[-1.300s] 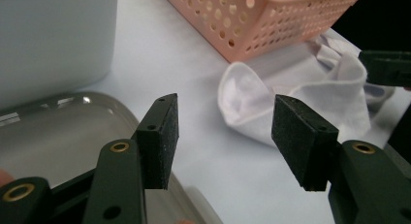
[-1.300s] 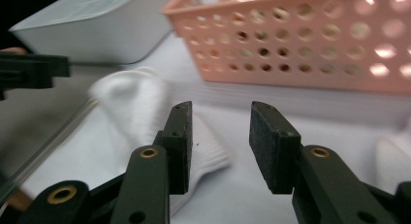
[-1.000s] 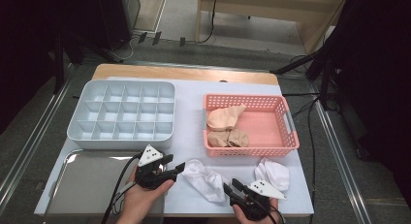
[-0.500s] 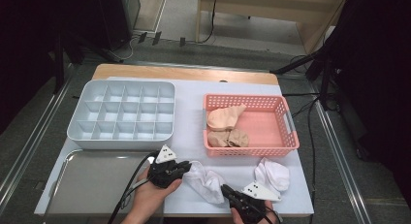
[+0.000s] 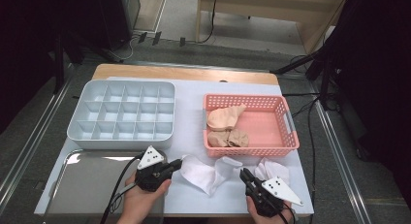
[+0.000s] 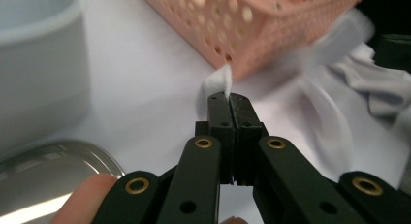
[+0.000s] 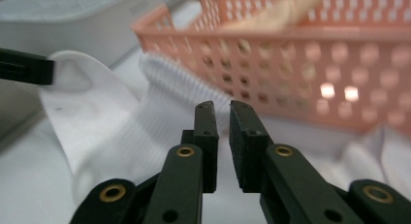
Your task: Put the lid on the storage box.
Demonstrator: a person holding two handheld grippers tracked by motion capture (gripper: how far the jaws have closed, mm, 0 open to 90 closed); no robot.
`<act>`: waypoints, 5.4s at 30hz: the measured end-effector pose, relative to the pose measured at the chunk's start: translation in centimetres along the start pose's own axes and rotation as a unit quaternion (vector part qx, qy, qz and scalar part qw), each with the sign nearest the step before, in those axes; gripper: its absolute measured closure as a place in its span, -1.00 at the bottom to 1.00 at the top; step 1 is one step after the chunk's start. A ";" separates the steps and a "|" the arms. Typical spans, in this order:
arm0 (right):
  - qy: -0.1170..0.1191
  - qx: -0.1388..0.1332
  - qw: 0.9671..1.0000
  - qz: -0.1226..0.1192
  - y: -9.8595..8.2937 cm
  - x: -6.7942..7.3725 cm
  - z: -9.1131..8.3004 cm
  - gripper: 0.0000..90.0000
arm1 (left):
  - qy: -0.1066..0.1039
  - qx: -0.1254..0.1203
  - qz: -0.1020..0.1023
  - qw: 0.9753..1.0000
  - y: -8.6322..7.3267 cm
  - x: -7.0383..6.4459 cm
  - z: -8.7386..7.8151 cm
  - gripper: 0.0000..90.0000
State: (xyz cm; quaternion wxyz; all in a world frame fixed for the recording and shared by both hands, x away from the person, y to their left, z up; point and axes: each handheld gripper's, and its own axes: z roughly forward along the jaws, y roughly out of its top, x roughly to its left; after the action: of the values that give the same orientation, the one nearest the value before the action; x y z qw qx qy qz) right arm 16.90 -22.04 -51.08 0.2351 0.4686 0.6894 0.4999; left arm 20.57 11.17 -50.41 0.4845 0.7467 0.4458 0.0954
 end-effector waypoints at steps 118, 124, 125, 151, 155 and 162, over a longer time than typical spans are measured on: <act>0.000 0.004 0.995 0.097 -1.5 -1.4 -1.6 0.87 | -0.014 0.048 -0.033 0.998 -1.1 -0.3 1.3 0.99; -0.023 0.014 0.989 0.144 -3.0 -3.0 -4.2 0.53 | -0.023 0.054 -0.030 0.998 -1.4 -0.4 1.1 0.95; -0.023 0.014 0.989 0.144 -3.0 -3.0 -4.2 0.53 | -0.023 0.054 -0.030 0.998 -1.4 -0.4 1.1 0.90; -0.046 0.004 0.995 0.094 1.6 -3.4 -3.2 0.88 | -0.012 0.008 -0.050 0.999 -0.8 -0.1 1.1 1.00; -0.074 -0.007 0.993 0.087 2.0 -5.4 -1.9 0.88 | -0.010 0.004 -0.050 0.999 -0.6 -0.5 1.6 0.99; -0.090 0.002 0.990 0.109 0.7 -8.4 -1.6 0.47 | -0.016 0.000 -0.072 0.997 -0.4 0.3 2.1 0.71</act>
State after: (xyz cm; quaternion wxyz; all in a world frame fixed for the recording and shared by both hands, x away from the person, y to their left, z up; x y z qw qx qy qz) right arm 19.71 -30.14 -51.07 0.2396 0.5845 0.6110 0.4771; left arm 21.75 10.12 -51.93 0.4971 0.7141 0.4905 0.0483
